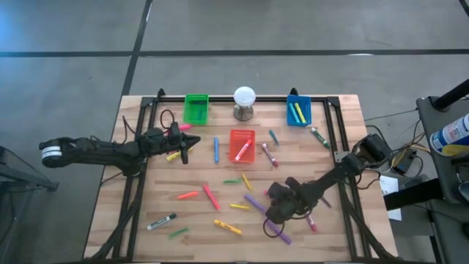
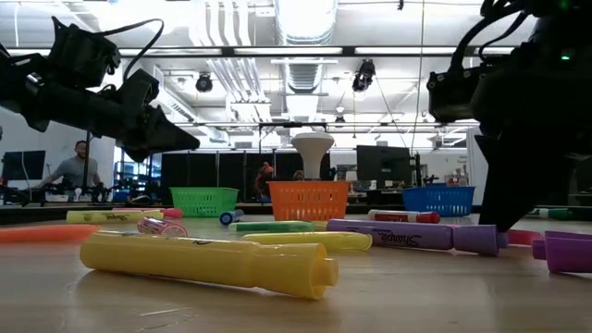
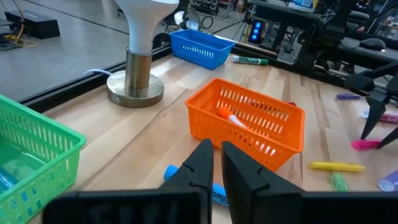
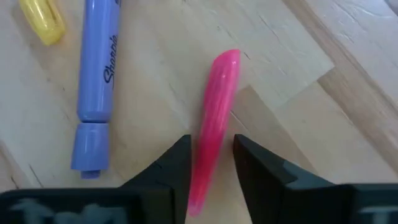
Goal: Pick & Place Markers
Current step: Put the bottom pink pen into the green bin
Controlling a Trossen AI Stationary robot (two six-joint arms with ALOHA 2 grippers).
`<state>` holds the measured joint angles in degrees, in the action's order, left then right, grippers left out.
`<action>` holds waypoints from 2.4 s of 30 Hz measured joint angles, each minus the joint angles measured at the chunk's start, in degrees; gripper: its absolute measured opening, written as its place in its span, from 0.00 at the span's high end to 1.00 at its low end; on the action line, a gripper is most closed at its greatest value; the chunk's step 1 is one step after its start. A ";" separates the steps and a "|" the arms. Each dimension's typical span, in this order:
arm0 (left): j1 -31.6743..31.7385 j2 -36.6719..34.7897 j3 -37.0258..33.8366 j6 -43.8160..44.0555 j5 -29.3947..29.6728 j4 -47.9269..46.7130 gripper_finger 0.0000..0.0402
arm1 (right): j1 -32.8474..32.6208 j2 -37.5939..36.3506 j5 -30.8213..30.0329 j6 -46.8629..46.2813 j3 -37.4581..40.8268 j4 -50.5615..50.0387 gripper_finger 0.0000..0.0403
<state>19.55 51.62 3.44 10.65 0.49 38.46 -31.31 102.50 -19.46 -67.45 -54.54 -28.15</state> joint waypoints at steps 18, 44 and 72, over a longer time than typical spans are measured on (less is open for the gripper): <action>0.00 0.00 0.00 0.05 -0.04 0.02 0.91 | 0.02 -1.46 1.00 4.50 0.43 0.05 0.88; -4.97 0.02 0.02 -0.19 -5.30 9.69 0.74 | 15.09 -12.54 3.93 51.63 10.65 48.35 0.89; -21.24 9.01 4.56 -2.03 -6.91 27.17 0.73 | 25.56 4.13 13.97 66.59 -0.11 80.72 0.89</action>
<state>-1.69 60.63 8.00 8.62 -6.42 65.63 -5.75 106.63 -5.50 -0.86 -54.65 52.57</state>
